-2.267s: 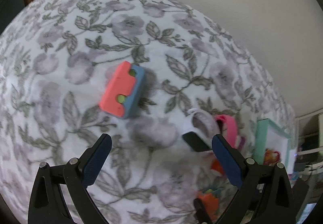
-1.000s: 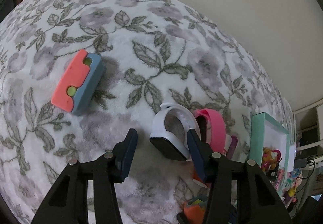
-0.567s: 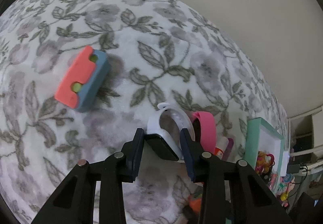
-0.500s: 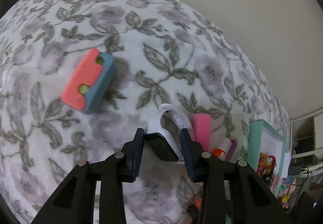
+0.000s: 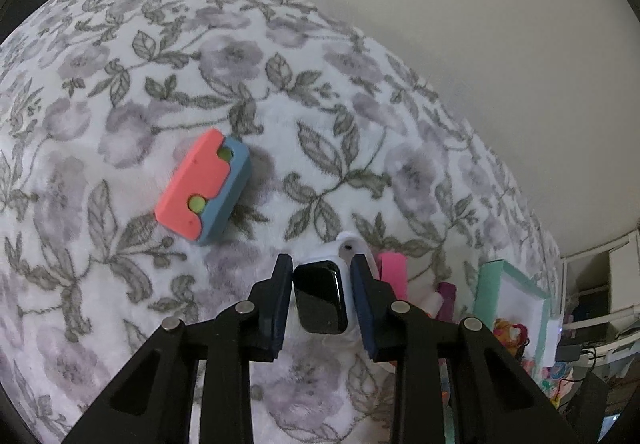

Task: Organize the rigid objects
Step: 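Carry the block and smartwatch into the tray and release both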

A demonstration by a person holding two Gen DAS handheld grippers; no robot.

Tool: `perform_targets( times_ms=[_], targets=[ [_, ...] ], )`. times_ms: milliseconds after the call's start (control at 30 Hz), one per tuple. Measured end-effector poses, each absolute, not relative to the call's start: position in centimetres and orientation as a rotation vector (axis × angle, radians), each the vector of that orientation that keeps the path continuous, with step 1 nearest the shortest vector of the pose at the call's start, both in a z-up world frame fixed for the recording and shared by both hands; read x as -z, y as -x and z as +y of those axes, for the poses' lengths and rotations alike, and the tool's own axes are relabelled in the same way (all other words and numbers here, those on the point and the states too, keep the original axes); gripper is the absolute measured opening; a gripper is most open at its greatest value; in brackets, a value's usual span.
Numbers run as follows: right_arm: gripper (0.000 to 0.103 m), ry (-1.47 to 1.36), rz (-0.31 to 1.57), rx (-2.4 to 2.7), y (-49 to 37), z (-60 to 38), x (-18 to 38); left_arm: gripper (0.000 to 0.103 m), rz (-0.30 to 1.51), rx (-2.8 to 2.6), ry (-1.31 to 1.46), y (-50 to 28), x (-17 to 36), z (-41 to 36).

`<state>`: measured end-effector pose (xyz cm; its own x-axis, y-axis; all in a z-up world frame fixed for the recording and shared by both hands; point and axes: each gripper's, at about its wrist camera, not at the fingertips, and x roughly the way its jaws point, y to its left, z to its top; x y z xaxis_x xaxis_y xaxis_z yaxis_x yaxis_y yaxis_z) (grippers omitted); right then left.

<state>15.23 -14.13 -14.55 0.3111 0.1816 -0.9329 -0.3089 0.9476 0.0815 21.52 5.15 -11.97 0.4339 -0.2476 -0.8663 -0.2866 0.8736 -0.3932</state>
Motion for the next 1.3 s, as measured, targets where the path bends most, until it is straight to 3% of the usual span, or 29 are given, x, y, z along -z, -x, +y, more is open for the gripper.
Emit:
perform_targets(
  times_ms=[700,1300],
  targets=[
    [0.044,0.04,1.012,-0.252,-14.5,-17.7,6.3,0.031,1.011,0.036,0.543,-20.5,6.2,4.9],
    [0.045,-0.107,0.891,0.041,-14.1,-29.0,3.2,0.031,1.009,0.248,0.461,-19.7,3.5,-4.7]
  ],
)
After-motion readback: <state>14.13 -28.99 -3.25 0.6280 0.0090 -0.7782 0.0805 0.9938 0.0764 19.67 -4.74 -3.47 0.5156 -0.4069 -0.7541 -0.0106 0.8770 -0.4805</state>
